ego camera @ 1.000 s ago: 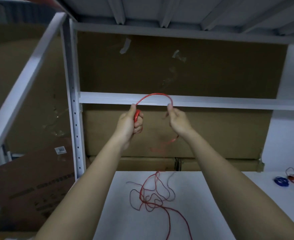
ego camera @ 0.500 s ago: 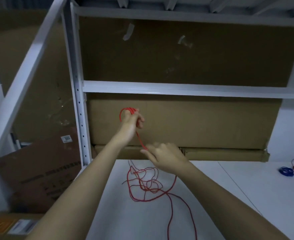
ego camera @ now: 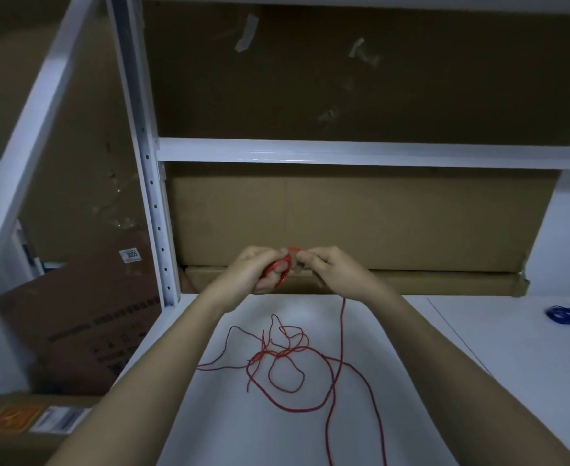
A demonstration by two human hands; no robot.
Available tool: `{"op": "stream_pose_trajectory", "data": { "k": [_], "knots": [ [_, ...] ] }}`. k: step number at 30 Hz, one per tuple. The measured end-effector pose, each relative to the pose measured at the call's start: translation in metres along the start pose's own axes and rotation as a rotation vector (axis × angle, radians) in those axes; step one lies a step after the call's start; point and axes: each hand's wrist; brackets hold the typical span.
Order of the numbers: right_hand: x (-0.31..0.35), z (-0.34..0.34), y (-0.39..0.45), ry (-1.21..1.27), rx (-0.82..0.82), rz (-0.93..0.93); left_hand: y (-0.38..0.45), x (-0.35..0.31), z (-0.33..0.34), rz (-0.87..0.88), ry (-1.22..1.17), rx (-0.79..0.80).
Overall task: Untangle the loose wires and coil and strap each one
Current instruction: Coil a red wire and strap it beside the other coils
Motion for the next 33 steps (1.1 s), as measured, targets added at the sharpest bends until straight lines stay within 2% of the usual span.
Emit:
{"op": "stream_pose_trajectory", "data": {
  "k": [3, 6, 9, 11, 13, 16, 18, 19, 21, 25, 28, 31, 33],
  "knots": [
    [-0.007, 0.008, 0.0, 0.055, -0.053, -0.019, -0.002, -0.006, -0.003, 0.006, -0.343, 0.0],
    [-0.011, 0.028, 0.0, 0.149, -0.094, -0.032, 0.003, -0.013, 0.004, 0.048, -0.564, -0.088],
    [-0.018, 0.047, -0.004, 0.28, -0.072, 0.164, 0.012, -0.018, 0.009, 0.098, -0.527, -0.264],
    [-0.022, 0.056, -0.015, 0.267, -0.006, 0.248, 0.02, -0.019, 0.012, 0.117, -0.501, -0.375],
    [-0.022, 0.064, -0.029, 0.094, 0.061, 0.179, 0.025, -0.018, 0.014, 0.141, -0.343, -0.429],
    [-0.015, 0.07, -0.045, -0.302, 0.099, -0.105, 0.024, -0.005, 0.013, 0.119, 0.259, -0.387],
    [-0.007, 0.06, -0.051, -0.458, 0.015, -0.314, 0.017, 0.01, 0.005, 0.108, 0.717, -0.221],
    [-0.004, 0.051, -0.052, -0.475, -0.041, -0.386, 0.013, 0.016, 0.001, 0.119, 0.873, -0.147],
    [-0.001, 0.031, -0.047, -0.447, -0.157, -0.399, 0.007, 0.024, -0.004, 0.138, 0.967, -0.086],
    [-0.004, 0.0, -0.024, -0.121, -0.186, -0.197, -0.005, 0.021, -0.006, 0.119, 0.799, -0.035],
    [-0.011, -0.006, -0.01, 0.048, -0.197, -0.1, -0.011, 0.013, -0.007, 0.06, 0.52, 0.026],
    [-0.017, 0.005, -0.003, 0.054, -0.076, 0.052, -0.012, 0.007, -0.004, 0.028, 0.173, 0.034],
    [-0.018, 0.018, -0.003, -0.108, -0.018, 0.076, -0.011, 0.002, 0.001, 0.022, -0.07, -0.033]
  ]
}}
Point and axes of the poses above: each hand's wrist, its own y-axis towards the middle knuckle, its own z-axis out of the palm, x = y × z, and after that the axes turned 8 degrees about -x, right-handed
